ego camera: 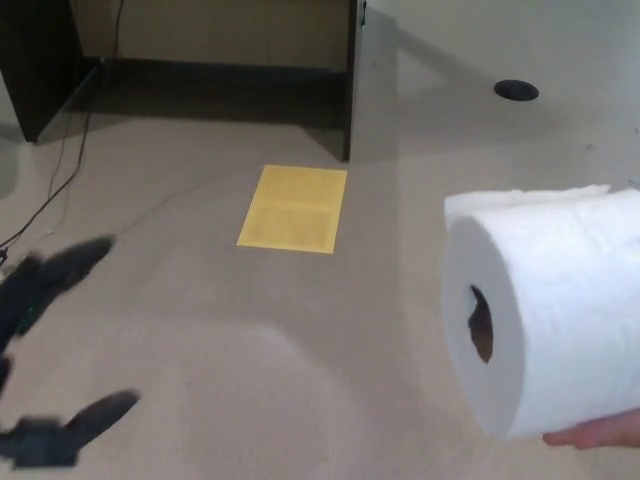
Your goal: A person is holding a toilet paper roll and the robot extends its left hand to grab the roll by inserting its thumb into the gap in the middle and brings its hand down by its side. Then it extends its arm again to hand the toilet paper roll back to the person.
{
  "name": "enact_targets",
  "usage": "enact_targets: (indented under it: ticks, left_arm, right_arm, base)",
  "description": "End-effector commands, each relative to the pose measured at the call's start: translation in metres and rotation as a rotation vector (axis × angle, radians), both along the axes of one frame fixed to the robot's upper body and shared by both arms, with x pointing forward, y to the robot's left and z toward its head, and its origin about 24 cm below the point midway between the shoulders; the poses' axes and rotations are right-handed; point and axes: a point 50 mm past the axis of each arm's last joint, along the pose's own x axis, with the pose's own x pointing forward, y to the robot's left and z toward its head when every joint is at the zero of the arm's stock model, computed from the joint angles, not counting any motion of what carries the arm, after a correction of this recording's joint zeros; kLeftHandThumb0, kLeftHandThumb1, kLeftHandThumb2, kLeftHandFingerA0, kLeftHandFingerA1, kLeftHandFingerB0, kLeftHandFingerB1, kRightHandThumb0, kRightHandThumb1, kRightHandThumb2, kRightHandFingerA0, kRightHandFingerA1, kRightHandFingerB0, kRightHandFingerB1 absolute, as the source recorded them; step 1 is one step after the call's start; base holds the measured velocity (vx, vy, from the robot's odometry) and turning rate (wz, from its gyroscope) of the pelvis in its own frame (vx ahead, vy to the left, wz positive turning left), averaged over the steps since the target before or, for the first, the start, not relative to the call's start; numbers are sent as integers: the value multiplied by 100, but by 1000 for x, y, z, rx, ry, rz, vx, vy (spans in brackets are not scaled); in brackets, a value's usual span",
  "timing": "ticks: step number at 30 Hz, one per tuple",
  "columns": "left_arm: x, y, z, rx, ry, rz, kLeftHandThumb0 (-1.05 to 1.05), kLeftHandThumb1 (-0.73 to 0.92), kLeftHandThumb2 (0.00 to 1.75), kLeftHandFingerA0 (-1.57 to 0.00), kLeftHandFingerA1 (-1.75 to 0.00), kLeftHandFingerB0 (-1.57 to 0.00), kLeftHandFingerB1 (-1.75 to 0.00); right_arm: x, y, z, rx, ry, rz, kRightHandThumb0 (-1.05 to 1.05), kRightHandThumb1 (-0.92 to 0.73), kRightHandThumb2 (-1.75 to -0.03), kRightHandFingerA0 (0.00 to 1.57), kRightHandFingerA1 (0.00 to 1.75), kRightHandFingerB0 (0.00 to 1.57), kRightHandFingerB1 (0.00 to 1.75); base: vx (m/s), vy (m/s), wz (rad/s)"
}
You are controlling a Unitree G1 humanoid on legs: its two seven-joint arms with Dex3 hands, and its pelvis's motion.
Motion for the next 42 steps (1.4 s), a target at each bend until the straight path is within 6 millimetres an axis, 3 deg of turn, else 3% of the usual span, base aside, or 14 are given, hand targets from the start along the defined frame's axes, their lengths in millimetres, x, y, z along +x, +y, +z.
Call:
enact_targets:
  ticks: [1, 7, 8, 11, 12, 14, 15, 23, 25, 29, 32, 34, 41, 42]
  left_arm:
    - [1, -64, 59, 4, -62, -245, -22, 26, 83, -8, -50, -7, -49]
    - [10, -95, 68, -13, -97, -333, -22, 27, 83, -6, -50, -5, -49]
    - [11, -106, 67, 19, -91, -335, -37, 41, 53, -20, -31, -18, -28]
    - [14, -118, 65, 36, -106, -350, -21, 24, 81, -8, -51, -7, -50]
    - [16, -122, 65, 35, -99, -356, -37, 41, 52, -21, -33, -19, -27]
    - [17, -128, 64, 35, -92, -358, -22, 23, 81, -7, -51, -6, -49]
    - [18, -130, 64, 41, -87, -359, -39, 41, 52, -21, -33, -18, -27]
    - [25, -150, 76, 104, -99, -372, -25, 24, 81, -1, -49, 0, -47]
    - [25, -156, 80, 118, -108, -371, -42, 41, 52, -19, -31, -16, -27]
    - [21, -164, 79, 99, -112, -399, -25, 23, 80, -1, -49, 0, -47]
    - [21, -167, 80, 114, -127, -398, -42, 40, 52, -21, -34, -16, -27]
    - [21, -169, 82, 106, -118, -396, -23, 21, 80, -7, -51, -5, -49]
    - [18, -178, 79, 112, -131, -408, -50, 37, 61, -21, -40, -13, -32]
    - [17, -179, 78, 119, -131, -408, -25, 23, 82, -7, -51, -5, -49]
  right_arm:
    - [6, -4, 5, 6, -22, -6, -38, -66, -60, 78, 61, 60, 43]
    - [15, -3, 9, 19, -37, -13, -38, -66, -60, 76, 60, 59, 43]
    - [13, -3, 8, 23, -33, -12, -38, -66, -60, 76, 60, 59, 43]
    - [14, -3, 9, 10, -31, 7, -37, -66, -60, 76, 58, 60, 43]
    - [14, -4, 9, 14, -30, 1, -38, -66, -60, 76, 58, 60, 43]
    - [12, -4, 8, 12, -26, 0, -37, -66, -60, 77, 59, 60, 43]
    - [12, -2, 7, 1, -19, 10, -37, -66, -60, 77, 58, 60, 43]
    - [12, 2, 4, 1, 2, 7, -39, -66, -60, 79, 61, 59, 43]
    - [12, 2, 4, 7, 1, 12, -38, -65, -60, 79, 63, 62, 44]
    - [3, 1, 0, 6, 22, 18, -38, -65, -60, 79, 65, 61, 44]
    - [3, 1, 0, 8, 19, 15, -38, -65, -60, 77, 62, 60, 43]
    - [5, 2, 1, 5, 17, 28, -38, -66, -60, 78, 62, 59, 42]
    - [3, 2, 0, 12, 21, 21, -39, -66, -60, 79, 62, 59, 42]
    - [3, 1, 0, 11, 24, 22, -38, -66, -60, 79, 63, 59, 42]
  base:
    - [0, 0, 0]
    - [0, 0, 0]
    - [0, 0, 0]
    - [0, 0, 0]
    - [0, 0, 0]
    - [0, 0, 0]
    - [0, 0, 0]
    - [0, 0, 0]
    - [0, 0, 0]
    - [0, 0, 0]
    - [0, 0, 0]
    - [0, 0, 0]
    - [0, 0, 0]
    - [0, 0, 0]
